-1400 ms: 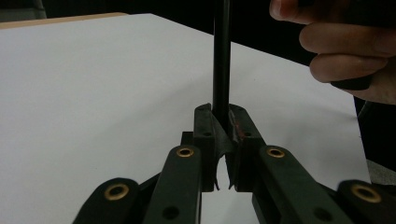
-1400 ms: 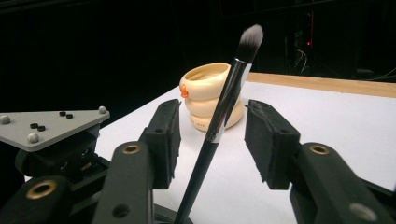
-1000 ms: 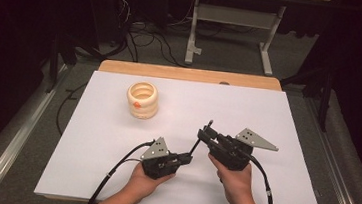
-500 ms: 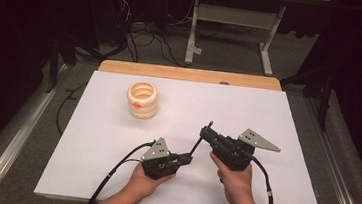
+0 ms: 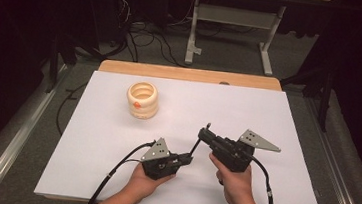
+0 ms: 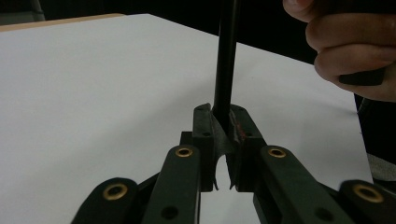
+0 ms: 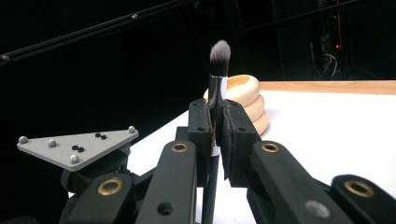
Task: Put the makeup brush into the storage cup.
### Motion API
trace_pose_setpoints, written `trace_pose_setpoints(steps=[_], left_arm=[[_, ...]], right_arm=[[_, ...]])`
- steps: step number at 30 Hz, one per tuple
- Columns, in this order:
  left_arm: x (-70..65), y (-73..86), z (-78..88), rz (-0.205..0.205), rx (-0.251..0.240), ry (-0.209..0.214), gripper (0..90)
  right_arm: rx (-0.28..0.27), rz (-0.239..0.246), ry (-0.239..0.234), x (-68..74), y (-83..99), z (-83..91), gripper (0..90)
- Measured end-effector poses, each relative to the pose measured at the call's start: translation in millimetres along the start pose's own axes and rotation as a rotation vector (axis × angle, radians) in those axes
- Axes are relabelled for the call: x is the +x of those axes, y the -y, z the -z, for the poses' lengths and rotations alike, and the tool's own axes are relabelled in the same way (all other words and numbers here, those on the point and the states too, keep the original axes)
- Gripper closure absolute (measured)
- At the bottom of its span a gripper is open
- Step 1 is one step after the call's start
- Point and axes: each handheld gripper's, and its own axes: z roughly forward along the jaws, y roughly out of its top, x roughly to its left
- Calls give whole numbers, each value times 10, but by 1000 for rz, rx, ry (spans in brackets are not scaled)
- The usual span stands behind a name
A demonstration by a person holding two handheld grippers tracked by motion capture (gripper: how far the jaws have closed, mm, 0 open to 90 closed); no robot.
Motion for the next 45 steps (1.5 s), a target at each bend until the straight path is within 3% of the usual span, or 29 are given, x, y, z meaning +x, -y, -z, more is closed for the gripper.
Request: trace_pose_setpoints(steps=[7, 12, 20, 23, 28, 33, 41, 45], left_arm=[[-10, -17, 5, -6, 2, -13, 810], [-41, -69, 16, -25, 8, -41, 687], [-34, -133, 25, 0, -4, -72, 528], [-41, -156, 24, 17, -9, -97, 534], [-70, -188, 53, 10, -28, -77, 516], [-56, -210, 91, 26, -38, -65, 525], [-45, -223, 128, 30, -48, -53, 591], [-48, -218, 140, 22, -48, -51, 682]], right_arm=[[3, 7, -5, 7, -10, 13, 863], [5, 16, 0, 9, -12, 18, 863], [54, 105, 32, 69, 16, -27, 863], [76, 135, 39, 100, 32, -54, 863], [129, 216, 58, 180, 74, -110, 862], [160, 261, 52, 225, 114, -160, 862], [193, 268, 42, 264, 174, -218, 862], [202, 281, 33, 278, 191, -243, 862]])
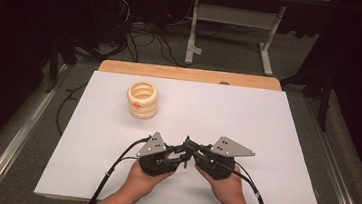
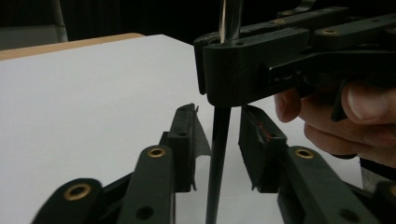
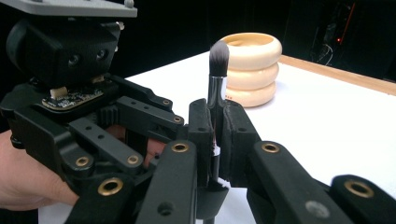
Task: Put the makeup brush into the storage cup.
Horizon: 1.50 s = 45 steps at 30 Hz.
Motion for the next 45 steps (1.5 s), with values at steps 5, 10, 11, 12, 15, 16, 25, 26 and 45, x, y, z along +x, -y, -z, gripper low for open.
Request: trace_pose_setpoints(steps=[5, 10, 11, 12, 15, 16, 25, 26, 45], left_arm=[[-2, 2, 12, -5, -8, -4, 753], [-5, -3, 32, -10, -20, -8, 810], [-6, -3, 34, -12, -21, -7, 815], [-10, -2, 35, -14, -22, -9, 823], [-17, -2, 34, -20, -24, -14, 828], [-19, -2, 34, -22, -25, -16, 828], [-30, -3, 37, -29, -27, -22, 831], [-31, -3, 37, -32, -27, -23, 831], [21, -34, 82, -17, -31, -42, 832]], right_arm=[[-1, 0, -1, 4, 1, -3, 861], [-3, 1, 2, 2, -2, -2, 861], [-2, -4, 1, 3, -1, -1, 862], [-3, 1, 3, 0, -2, -3, 862], [-4, 0, 3, 2, -3, -2, 861], [-4, 2, 3, 0, -4, -2, 861], [-7, 1, 3, 6, -5, 4, 859], [-7, 1, 3, 6, -5, 4, 859], [-46, -37, 18, -48, -45, 80, 653]])
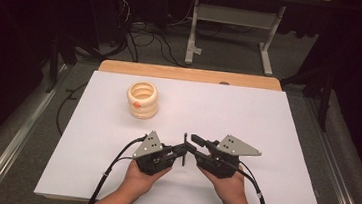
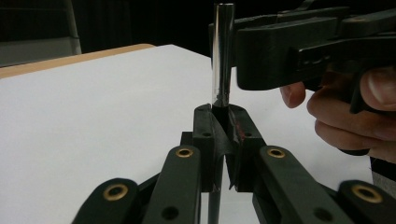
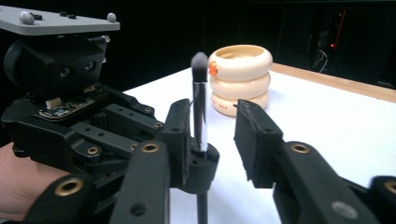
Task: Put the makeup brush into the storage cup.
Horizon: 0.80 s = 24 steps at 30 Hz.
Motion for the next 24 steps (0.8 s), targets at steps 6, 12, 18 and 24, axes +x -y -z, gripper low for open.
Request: trace_pose_setpoints(steps=[6, 12, 18, 24], left_arm=[[67, -34, 61, 13, -12, -18, 832], [161, -63, 144, 28, -23, -39, 832], [241, -94, 223, 31, -29, -70, 832], [333, -108, 279, 21, -22, -120, 832]], right_arm=[[-3, -2, 24, -36, -18, 48, 565], [1, 2, 56, -91, -22, 106, 463], [24, 6, 113, -192, 7, 150, 316], [24, -3, 148, -285, 26, 201, 234]])
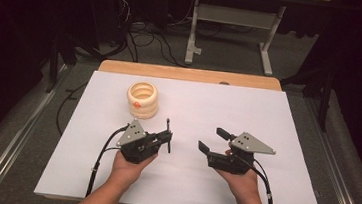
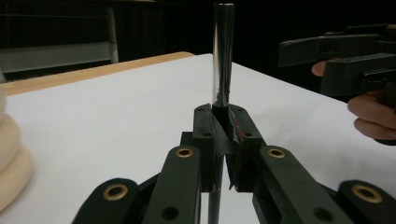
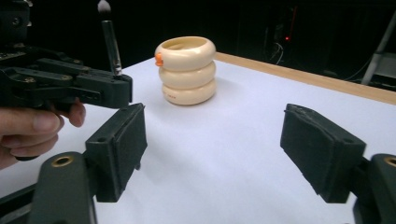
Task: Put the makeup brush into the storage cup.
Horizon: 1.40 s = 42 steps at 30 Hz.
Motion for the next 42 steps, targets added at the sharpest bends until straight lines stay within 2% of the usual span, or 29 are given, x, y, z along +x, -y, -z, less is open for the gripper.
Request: trace_pose_setpoints(steps=[5, 12, 22, 33, 42], left_arm=[[65, -30, 51, 0, -5, -21, 832], [183, -87, 170, 15, -28, -55, 832], [286, -96, 233, 5, -24, -107, 831], [399, -148, 363, 8, -30, -160, 832], [487, -156, 449, 5, -26, -200, 832]], right_arm=[[-1, 5, 34, -49, 4, 42, 167], [2, 3, 65, -124, 18, 99, 134], [4, 6, 112, -202, 39, 175, 67], [13, -2, 163, -318, 71, 275, 12], [20, -14, 193, -399, 113, 366, 11]])
